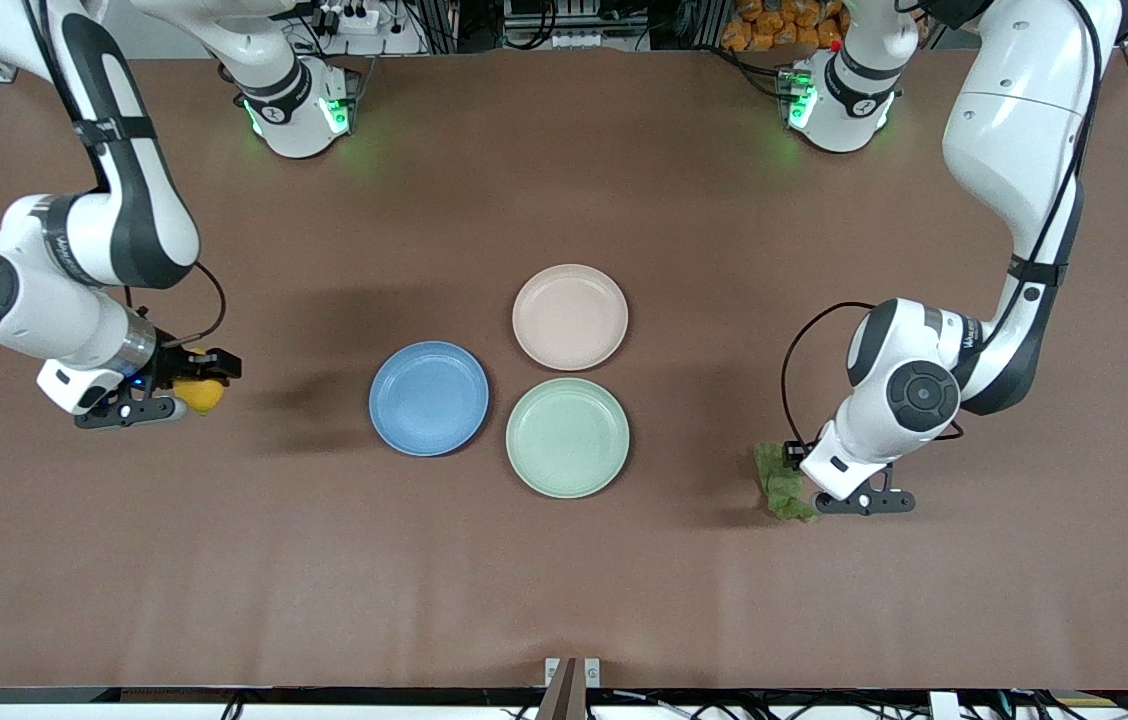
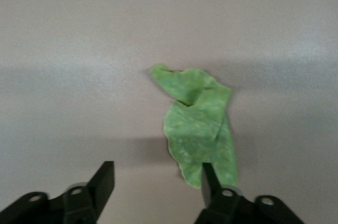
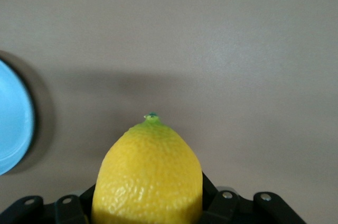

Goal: Pick lemon and lettuce from blue and beige plates
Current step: 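Release the lettuce onto the table with the left gripper and raise it, then lower the lemon onto the table and open the right gripper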

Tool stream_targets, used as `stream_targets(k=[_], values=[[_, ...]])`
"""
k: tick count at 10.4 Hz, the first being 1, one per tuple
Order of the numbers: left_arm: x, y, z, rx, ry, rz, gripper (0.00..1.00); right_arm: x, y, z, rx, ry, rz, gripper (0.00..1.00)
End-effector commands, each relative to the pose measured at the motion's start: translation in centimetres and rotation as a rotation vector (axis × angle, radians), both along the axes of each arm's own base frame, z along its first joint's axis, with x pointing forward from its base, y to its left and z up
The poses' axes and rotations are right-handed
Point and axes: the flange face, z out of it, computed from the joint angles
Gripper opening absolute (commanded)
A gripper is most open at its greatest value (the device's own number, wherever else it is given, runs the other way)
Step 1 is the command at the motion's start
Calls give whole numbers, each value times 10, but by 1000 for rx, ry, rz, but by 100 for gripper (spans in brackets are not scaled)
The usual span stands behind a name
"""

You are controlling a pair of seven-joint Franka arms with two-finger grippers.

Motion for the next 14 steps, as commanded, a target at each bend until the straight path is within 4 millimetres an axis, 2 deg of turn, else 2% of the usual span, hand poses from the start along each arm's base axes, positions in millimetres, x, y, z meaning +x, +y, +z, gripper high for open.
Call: stream_targets(k=[1, 2, 3, 4, 7, 9, 12, 14], values=[[-21, -1, -1, -6, -21, 0, 100, -20, 2, -34, 15, -25, 2, 24], [-35, 4, -1, -8, -32, -4, 100, -22, 4, -48, 13, -10, 8, 24], [-48, 21, 0, -8, -41, 12, 100, -24, 5, -60, 10, -16, 7, 24], [-63, 27, 4, -9, -51, 12, 100, -27, 5, -76, 6, -20, 5, 24], [-98, 52, 26, 8, -45, 37, 100, -30, 7, -105, -2, -23, 9, 24], [-113, 58, 32, 0, -35, 53, 100, -30, 6, -124, -8, -39, 7, 24], [-142, 57, 33, 5, -10, 43, 100, -30, 5, -138, -12, -46, 4, 24], [-148, 55, 36, 7, -14, 41, 100, -30, 3, -148, -15, -55, 2, 28]])
